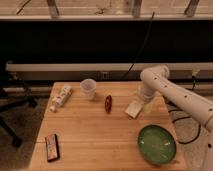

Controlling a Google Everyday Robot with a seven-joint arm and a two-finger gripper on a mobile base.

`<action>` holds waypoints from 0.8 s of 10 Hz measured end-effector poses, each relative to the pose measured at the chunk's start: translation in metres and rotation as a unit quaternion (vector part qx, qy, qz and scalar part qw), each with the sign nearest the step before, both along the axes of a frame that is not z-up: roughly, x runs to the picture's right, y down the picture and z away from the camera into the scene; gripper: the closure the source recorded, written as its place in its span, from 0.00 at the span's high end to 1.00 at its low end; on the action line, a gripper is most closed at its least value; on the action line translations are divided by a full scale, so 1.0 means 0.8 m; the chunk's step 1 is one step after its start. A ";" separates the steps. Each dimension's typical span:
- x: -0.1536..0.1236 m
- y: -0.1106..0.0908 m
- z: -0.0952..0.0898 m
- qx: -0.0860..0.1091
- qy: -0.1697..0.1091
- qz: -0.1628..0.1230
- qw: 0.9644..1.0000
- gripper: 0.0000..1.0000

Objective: Place the white sponge in the ceramic cup

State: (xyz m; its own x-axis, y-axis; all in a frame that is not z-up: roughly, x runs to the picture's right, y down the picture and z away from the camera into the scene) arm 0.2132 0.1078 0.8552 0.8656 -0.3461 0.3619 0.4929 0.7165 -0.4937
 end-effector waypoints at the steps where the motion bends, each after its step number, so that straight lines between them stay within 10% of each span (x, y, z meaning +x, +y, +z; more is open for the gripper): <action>1: -0.005 0.005 0.010 -0.005 -0.004 -0.007 1.000 0.80; 8: -0.011 0.030 0.040 -0.035 -0.013 -0.035 0.999 0.80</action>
